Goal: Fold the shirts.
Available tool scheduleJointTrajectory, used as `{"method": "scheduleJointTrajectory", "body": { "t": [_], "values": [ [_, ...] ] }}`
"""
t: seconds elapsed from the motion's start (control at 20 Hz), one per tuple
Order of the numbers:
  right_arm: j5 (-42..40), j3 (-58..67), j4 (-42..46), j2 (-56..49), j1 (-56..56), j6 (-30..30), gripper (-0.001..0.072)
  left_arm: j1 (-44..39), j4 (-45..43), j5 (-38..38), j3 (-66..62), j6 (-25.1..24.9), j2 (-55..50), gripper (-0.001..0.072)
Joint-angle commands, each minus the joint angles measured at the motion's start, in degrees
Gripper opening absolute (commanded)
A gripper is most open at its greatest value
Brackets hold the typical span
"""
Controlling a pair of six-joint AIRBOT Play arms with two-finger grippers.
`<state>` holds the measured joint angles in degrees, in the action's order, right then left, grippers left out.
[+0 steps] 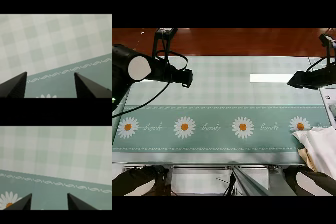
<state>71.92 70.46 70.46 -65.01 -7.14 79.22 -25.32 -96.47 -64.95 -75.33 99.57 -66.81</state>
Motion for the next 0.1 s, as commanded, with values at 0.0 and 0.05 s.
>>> {"method": "scheduleJointTrajectory", "body": {
  "t": [0.0,0.05],
  "values": [
    [0.0,0.0,0.0,0.0,0.0,0.0,0.0499,0.0,0.0,0.0,0.0,0.0,0.0,0.0677],
    [0.0,0.0,0.0,0.0,0.0,0.0,0.0499,0.0,0.0,0.0,0.0,0.0,0.0,0.0677]
  ]
}}
